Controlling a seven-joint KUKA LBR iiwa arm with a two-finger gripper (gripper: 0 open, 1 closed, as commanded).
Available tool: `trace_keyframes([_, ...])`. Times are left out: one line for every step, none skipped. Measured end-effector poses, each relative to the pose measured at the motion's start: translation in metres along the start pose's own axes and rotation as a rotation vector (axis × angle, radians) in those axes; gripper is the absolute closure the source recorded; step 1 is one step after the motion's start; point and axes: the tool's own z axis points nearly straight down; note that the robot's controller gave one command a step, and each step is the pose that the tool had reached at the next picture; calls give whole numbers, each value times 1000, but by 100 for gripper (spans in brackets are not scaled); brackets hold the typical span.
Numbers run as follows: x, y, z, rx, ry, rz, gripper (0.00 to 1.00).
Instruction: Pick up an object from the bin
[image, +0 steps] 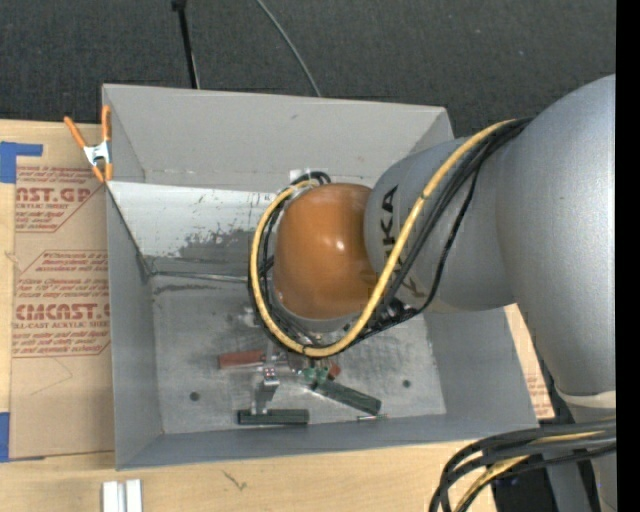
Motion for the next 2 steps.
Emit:
trace_keyframes([-48,-29,58,-4,-4,117,100])
trace_keyframes([-48,-29,58,-4,-4,117,100])
